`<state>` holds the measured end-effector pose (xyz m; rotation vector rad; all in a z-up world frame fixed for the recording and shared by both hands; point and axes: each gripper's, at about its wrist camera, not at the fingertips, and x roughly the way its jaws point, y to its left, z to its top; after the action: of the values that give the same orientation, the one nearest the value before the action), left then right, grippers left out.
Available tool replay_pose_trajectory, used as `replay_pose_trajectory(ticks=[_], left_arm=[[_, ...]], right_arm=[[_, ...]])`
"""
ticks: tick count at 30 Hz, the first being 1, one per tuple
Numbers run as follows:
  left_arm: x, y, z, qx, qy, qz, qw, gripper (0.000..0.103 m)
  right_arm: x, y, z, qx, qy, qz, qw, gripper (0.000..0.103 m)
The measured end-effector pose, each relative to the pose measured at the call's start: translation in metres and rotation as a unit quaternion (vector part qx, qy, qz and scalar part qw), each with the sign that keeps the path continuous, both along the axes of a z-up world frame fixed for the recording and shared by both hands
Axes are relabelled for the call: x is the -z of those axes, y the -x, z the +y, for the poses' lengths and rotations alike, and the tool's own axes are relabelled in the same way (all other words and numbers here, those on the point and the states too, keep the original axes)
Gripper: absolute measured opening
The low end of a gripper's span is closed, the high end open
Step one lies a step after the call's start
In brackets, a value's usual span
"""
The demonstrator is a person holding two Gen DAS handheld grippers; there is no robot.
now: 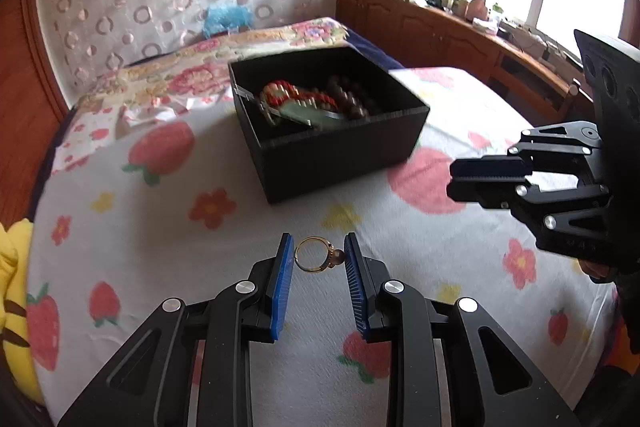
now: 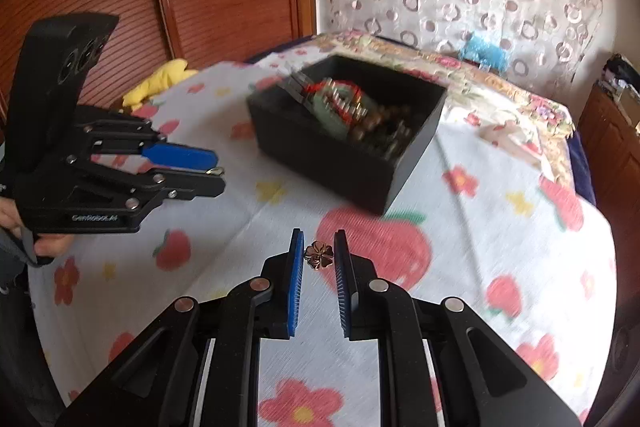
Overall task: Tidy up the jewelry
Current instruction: 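Lower the gold ring and charm into the black box and open both tools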
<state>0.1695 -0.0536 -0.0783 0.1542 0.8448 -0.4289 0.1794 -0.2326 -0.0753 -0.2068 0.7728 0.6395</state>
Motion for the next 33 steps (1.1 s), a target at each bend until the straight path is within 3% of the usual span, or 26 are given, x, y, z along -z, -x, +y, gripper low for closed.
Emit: replay_pose_trajectory(ticks=[7, 14, 25, 33], left_arm=[[-0.025, -0.012, 0.002, -0.011, 0.008, -0.032, 0.9994, 0.024], [-0.041, -0.024, 0.002, -0.017, 0.015, -0.058, 0.9981, 0.024], [-0.041, -0.042, -0.002, -0.016, 0.009, -0.061, 0.998, 0.024], [-0.036, -0.055, -0.011, -0.015, 0.006, -0.056, 0.9983, 0.024]], right_arm=[[-0.023, -0.031, -0.007, 0.022, -0.012, -0.03, 0.999, 0.017], [-0.026, -0.059, -0.005, 0.033, -0.026, -0.028, 0.999, 0.017], [-0.026, -0.074, 0.001, 0.036, -0.036, -0.021, 0.998, 0.018], [-0.029, -0.075, -0.004, 0.041, -0.047, -0.023, 0.998, 0.024]])
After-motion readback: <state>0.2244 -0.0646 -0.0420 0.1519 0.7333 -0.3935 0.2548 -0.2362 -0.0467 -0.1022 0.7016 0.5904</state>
